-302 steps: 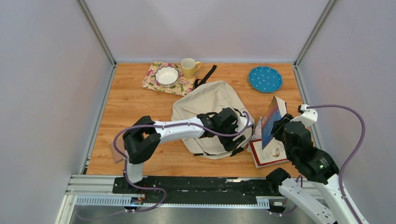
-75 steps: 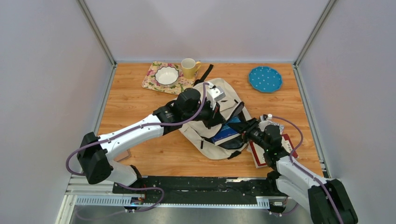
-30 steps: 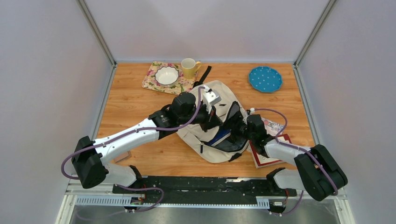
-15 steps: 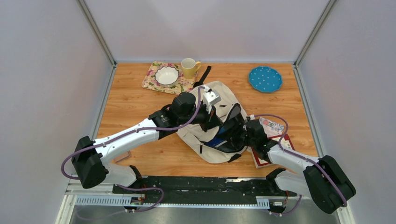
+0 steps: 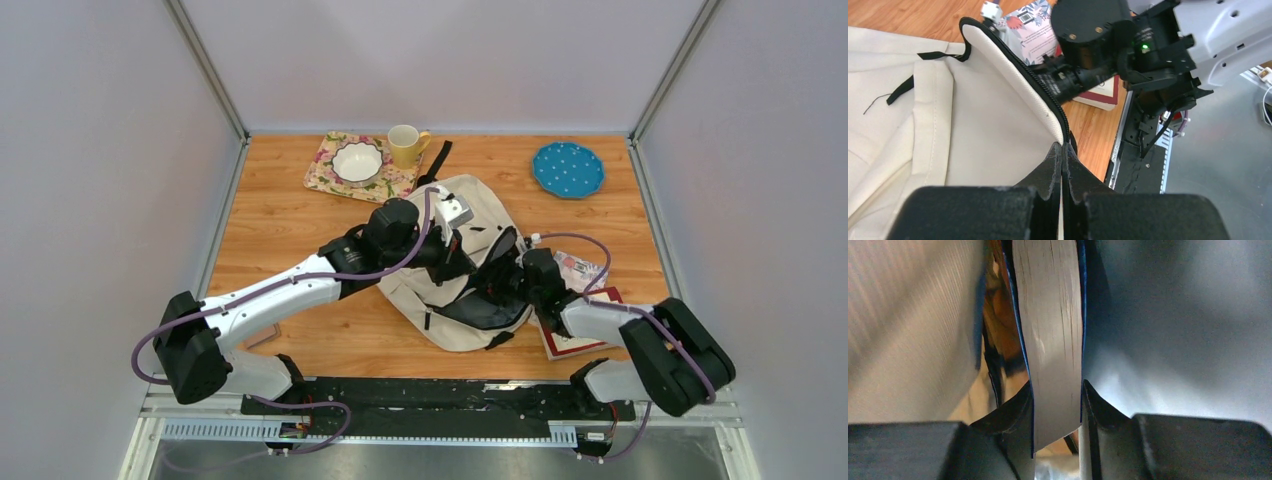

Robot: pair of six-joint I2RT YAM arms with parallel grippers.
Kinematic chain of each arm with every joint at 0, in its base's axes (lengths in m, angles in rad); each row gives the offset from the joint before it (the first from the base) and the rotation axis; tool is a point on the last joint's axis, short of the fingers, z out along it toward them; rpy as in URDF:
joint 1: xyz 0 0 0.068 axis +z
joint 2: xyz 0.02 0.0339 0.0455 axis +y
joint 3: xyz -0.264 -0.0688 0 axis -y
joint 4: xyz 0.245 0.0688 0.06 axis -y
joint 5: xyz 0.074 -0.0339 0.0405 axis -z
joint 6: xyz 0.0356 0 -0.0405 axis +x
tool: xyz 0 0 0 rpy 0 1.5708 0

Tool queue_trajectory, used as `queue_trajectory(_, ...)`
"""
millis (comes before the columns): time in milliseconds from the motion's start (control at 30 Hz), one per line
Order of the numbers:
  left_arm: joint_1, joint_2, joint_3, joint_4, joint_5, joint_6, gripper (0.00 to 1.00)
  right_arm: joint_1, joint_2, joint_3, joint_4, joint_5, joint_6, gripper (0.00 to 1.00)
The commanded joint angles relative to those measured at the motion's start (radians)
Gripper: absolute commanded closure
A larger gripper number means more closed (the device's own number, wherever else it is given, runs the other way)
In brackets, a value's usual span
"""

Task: Pack the student bag
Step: Place the book in the student bag, then pick up the book from the center of the board.

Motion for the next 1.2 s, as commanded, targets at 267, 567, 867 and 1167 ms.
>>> queue_trajectory(267,0.026,-0.025,0.008,0.025,0.067,0.007,1.00,-0.040,0.295,0.270,0.249,0.039,-0.027,0.98)
queue_trajectory(567,0.049,-0.097,-0.102,0.007,-0.036,0.001,1.00,-0.031,0.128,0.216,-0.109,0.137,-0.168,0.41)
queue_trajectory(867,0.062,-0.124,-0.199,0.056,-0.022,-0.036,1.00,-0.031,-0.250,0.198,-0.538,0.240,-0.297,0.29)
queue_trajectory(1167,0.063,-0.192,-0.332,-0.068,-0.069,0.005,1.00,-0.037,-0.640,0.223,-0.908,0.476,-0.395,0.29)
